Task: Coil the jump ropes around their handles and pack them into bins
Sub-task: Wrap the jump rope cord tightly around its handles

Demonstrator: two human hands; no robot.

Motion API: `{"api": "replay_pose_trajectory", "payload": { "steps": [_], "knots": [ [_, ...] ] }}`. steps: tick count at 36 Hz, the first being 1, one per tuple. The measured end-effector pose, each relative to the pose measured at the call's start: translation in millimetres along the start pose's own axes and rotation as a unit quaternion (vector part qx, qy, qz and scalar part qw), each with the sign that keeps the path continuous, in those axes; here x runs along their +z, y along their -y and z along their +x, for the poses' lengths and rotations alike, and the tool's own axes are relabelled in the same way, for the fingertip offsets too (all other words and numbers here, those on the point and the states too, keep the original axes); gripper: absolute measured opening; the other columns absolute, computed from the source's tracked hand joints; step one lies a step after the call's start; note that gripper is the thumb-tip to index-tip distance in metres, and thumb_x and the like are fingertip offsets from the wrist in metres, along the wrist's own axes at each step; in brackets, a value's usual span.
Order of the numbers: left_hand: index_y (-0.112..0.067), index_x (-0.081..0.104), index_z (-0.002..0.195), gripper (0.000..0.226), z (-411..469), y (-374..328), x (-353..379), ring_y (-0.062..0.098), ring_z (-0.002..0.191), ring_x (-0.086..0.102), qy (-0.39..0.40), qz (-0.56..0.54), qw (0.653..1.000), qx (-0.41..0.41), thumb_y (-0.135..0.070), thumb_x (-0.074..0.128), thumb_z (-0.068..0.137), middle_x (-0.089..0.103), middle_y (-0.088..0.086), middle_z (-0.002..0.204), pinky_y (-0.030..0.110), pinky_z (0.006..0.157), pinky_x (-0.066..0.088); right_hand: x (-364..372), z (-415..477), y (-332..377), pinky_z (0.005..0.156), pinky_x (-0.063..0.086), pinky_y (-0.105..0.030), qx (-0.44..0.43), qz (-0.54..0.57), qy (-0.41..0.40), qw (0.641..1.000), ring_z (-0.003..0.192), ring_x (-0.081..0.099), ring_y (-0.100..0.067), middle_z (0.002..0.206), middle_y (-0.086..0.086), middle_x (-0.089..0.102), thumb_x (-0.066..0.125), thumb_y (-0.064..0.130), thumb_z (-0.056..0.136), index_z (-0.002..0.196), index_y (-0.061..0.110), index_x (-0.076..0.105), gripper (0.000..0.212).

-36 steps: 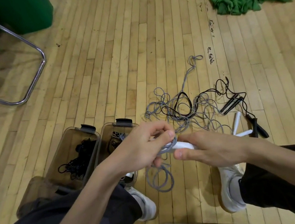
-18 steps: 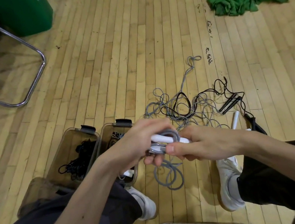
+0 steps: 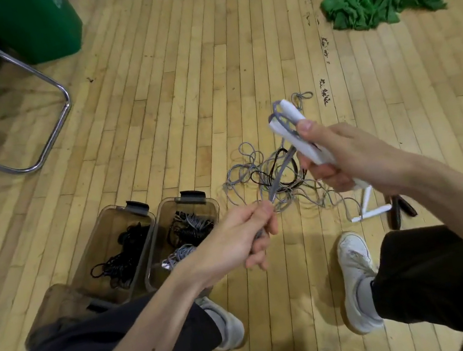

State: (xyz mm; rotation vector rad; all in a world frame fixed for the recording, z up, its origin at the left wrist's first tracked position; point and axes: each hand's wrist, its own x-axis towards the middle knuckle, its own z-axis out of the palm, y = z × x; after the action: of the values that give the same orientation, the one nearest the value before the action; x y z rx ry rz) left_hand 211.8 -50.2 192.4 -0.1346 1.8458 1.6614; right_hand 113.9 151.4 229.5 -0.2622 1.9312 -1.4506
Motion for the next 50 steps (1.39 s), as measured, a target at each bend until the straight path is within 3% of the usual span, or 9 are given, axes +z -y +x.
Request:
{"api": "replay_pose_trajectory", "payload": {
  "steps": [4,11,18,22,32,35,40,45,50],
  "knots": [
    [-0.016,0.052,0.075,0.045,-4.0,-4.7,-4.2,0.015,0.050,0.031,-0.053,0.154,0.986,0.045,-0.046,0.037,0.104,0.035,-0.002,0.058,0.030,0.053,0.031,-1.8,7.9,-17.7,0.042,0.026,-0.024,0.022,-0.063,-0.046,0.997,0.045,0.031,-0.013,0.060,0.001,0.040,0.041,0.066,0.092,0.085,0.002,0.061,0.067],
    [-0.030,0.033,0.061,0.046,-14.3,-12.2,-15.7,0.009,0.049,0.037,-0.119,0.429,0.882,0.155,-0.039,0.055,0.101,0.036,-0.008,0.050,0.034,0.054,0.032,8.4,14.2,-47.8,0.041,0.034,-0.020,0.059,-0.152,-0.024,0.986,0.043,0.041,-0.007,0.064,-0.001,0.053,0.041,0.068,0.090,0.081,0.005,0.064,0.068],
    [-0.028,0.049,0.072,0.032,-18.4,-20.6,-38.4,0.003,0.053,0.039,-0.144,0.485,0.824,0.254,-0.048,0.050,0.097,0.040,-0.014,0.057,0.030,0.050,0.030,40.8,10.9,-59.8,0.051,0.038,-0.017,0.043,-0.248,0.069,0.965,0.046,0.045,-0.001,0.065,0.002,0.055,0.033,0.071,0.085,0.076,0.016,0.058,0.061],
    [-0.025,0.070,0.086,0.031,-17.1,-20.8,-49.4,-0.002,0.061,0.044,-0.130,0.463,0.841,0.246,-0.049,0.052,0.094,0.047,-0.020,0.064,0.033,0.056,0.038,56.3,2.8,-60.6,0.051,0.037,-0.012,0.027,-0.262,0.136,0.955,0.047,0.047,0.000,0.066,0.000,0.054,0.034,0.062,0.094,0.078,0.018,0.054,0.051],
    [-0.029,0.072,0.079,0.021,-8.8,-14.8,-49.2,0.022,0.068,0.059,-0.095,0.312,0.931,0.165,-0.049,0.070,0.087,0.067,-0.002,0.071,0.037,0.066,0.048,77.6,-13.6,-48.1,0.059,0.041,-0.017,-0.013,-0.283,0.215,0.935,0.055,0.046,-0.005,0.069,0.000,0.054,0.029,0.067,0.089,0.079,0.021,0.054,0.053],
    [-0.024,0.074,0.084,0.036,-1.6,-10.6,-45.2,0.035,0.078,0.060,-0.094,0.266,0.946,0.156,-0.060,0.068,0.079,0.068,0.016,0.081,0.046,0.071,0.050,80.8,-20.2,-40.6,0.059,0.042,-0.016,-0.024,-0.275,0.215,0.937,0.056,0.046,-0.005,0.071,-0.002,0.055,0.030,0.067,0.089,0.081,0.019,0.054,0.055],
    [-0.035,0.070,0.075,0.014,3.5,-14.5,-35.6,0.010,0.063,0.050,-0.067,0.216,0.958,0.176,-0.043,0.070,0.087,0.064,0.004,0.068,0.032,0.062,0.041,75.2,-38.1,-25.0,0.059,0.041,-0.013,-0.032,-0.229,0.214,0.949,0.054,0.048,0.001,0.067,0.008,0.053,0.032,0.063,0.089,0.082,0.017,0.054,0.051],
    [-0.018,0.070,0.080,0.023,7.6,-15.6,-21.1,0.002,0.052,0.043,-0.034,0.095,0.978,0.182,-0.039,0.064,0.086,0.054,-0.012,0.058,0.013,0.052,0.034,65.4,-54.5,-12.8,0.050,0.035,-0.014,-0.035,-0.107,0.197,0.974,0.048,0.039,-0.005,0.056,0.010,0.044,0.035,0.057,0.096,0.082,0.008,0.054,0.055],
    [-0.010,0.060,0.094,0.024,15.2,-13.5,-11.9,0.003,0.054,0.051,-0.011,0.015,0.986,0.166,0.001,0.067,0.075,0.061,-0.012,0.062,0.016,0.050,0.039,58.9,-58.9,-10.9,0.044,0.031,-0.021,-0.028,0.001,0.159,0.987,0.046,0.034,-0.010,0.056,0.010,0.039,0.037,0.060,0.094,0.085,0.002,0.053,0.061]
  ]
}}
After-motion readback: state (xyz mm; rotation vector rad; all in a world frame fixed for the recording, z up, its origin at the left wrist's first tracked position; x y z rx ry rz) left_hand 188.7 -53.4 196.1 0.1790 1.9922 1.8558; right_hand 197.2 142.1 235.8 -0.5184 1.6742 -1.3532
